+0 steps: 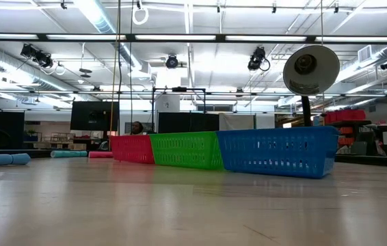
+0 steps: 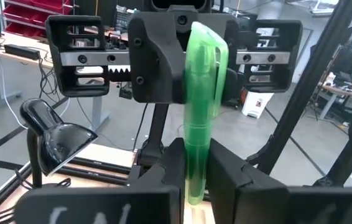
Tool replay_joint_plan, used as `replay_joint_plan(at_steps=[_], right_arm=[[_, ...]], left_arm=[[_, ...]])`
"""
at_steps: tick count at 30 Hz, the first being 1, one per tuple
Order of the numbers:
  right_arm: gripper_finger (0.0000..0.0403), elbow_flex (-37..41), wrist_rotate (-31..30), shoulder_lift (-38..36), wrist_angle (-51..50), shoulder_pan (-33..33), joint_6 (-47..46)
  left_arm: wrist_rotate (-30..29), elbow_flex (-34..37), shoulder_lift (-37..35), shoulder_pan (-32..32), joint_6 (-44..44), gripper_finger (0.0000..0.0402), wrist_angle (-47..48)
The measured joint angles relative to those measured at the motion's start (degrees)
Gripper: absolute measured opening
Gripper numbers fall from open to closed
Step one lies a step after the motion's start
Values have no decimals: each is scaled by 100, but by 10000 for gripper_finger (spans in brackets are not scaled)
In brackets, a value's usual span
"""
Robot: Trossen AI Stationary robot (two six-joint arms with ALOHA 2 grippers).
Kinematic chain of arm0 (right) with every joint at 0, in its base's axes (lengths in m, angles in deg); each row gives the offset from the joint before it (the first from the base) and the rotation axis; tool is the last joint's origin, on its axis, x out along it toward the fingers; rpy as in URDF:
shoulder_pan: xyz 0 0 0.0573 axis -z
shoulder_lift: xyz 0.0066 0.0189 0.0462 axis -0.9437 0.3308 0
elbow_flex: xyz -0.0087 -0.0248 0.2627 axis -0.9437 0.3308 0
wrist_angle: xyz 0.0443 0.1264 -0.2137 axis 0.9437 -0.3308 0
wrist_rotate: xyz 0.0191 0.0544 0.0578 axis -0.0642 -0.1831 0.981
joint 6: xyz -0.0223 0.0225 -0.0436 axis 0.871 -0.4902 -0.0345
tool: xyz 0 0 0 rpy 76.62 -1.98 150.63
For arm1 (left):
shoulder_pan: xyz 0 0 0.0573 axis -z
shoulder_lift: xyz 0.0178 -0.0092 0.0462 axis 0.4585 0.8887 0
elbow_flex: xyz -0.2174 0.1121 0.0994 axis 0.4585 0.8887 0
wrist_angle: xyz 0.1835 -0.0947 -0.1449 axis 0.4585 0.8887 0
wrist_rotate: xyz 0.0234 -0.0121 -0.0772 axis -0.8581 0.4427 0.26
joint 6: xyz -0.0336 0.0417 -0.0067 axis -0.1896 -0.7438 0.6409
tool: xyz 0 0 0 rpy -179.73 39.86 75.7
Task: Pick & Place Markers
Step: Put the green pen into the blue bin
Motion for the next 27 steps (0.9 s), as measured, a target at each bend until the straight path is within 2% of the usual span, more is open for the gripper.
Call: replay_joint_plan(at_steps=[3,9,14,17,20,27], right_arm=[[27,0,-2,0,-1,0,-56],[113,2,59,-23,1,-21,-669],[185,2,649,-126,9,-35,-1450],[216,2,992,-158,9,-34,-2178],[234,2,1214,-158,-31,-36,-3158],[236,2,1357,-157,-671,-37,-5655]], left_arm=[[7,0,0,-1,-19,41,6],[21,-2,-3,2,-768,42,511],[-94,0,0,102,-1671,42,1121],[-261,0,0,213,-2192,42,1364],[-447,0,-2,364,-3077,42,1506],[-1157,0,-2,842,-5575,43,1514]])
